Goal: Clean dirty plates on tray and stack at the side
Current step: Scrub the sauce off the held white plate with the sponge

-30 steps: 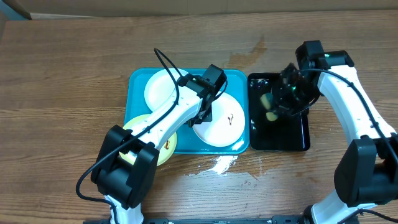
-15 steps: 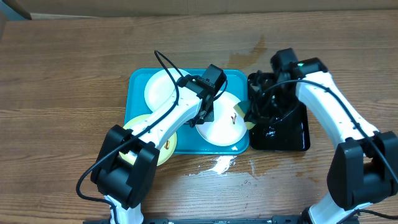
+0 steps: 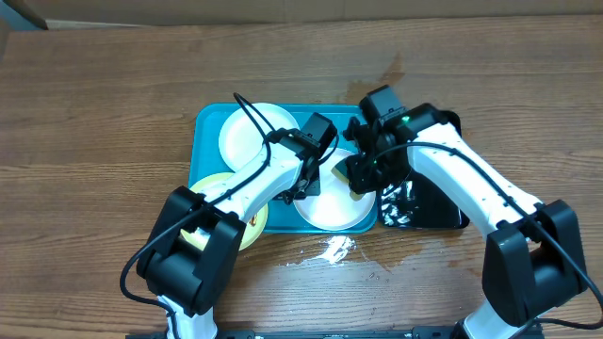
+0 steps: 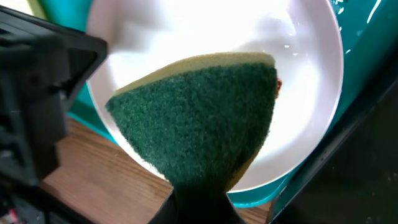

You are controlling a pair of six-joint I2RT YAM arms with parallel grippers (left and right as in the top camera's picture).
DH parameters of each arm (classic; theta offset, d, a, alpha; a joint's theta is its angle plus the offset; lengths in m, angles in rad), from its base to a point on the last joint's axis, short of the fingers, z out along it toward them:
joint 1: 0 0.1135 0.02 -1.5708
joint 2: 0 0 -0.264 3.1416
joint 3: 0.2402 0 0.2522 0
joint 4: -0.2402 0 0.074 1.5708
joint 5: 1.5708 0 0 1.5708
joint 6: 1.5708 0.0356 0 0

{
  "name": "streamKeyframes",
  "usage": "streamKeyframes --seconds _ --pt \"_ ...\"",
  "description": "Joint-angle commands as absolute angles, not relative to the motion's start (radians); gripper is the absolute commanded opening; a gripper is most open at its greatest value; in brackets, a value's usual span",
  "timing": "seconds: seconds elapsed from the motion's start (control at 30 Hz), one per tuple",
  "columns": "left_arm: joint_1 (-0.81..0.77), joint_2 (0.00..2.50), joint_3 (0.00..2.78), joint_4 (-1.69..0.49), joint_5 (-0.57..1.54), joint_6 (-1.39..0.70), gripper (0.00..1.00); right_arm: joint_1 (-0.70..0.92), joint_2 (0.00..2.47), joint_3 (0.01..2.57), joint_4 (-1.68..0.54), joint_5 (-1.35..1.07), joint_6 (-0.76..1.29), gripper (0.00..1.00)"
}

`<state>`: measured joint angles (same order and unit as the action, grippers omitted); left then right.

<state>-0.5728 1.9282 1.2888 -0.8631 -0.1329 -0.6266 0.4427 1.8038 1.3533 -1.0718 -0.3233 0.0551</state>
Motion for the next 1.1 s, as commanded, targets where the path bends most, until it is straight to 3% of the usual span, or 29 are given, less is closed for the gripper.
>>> streamKeyframes --seconds 0.0,0.5,0.53,0.57,0.67,0.83,1.07 --pt "-0.548 1.909 1.276 -0.866 -0.133 -0.625 0.04 0.456 1.783 1.326 -1.051 -0.279 0.086 0.04" --pt "-0.530 1.909 1.276 -0.864 -0.129 -0.628 0.04 0.599 1.783 1.227 -0.889 -0.104 0.078 0.04" --pt "-0.530 1.909 1.276 -0.864 -0.129 -0.628 0.04 0.615 1.783 1.227 -0.887 -0.104 0.078 0.25" --pt "-0.530 1.909 1.276 -0.864 -0.129 -0.628 0.04 0.620 1.783 1.227 -0.887 -0.101 0.078 0.39" --pt "-0.530 1.909 1.276 -0.866 -0.129 -0.628 0.04 0.624 1.783 1.227 -0.887 -0.076 0.079 0.50" --pt "-0.530 1.909 1.276 -0.865 -0.130 -0.628 0.04 0.624 1.783 1.227 -0.888 -0.056 0.079 0.64" --pt "-0.530 1.909 1.276 -0.865 -0.129 -0.628 0.04 0.634 1.784 1.181 -0.843 -0.057 0.079 0.63"
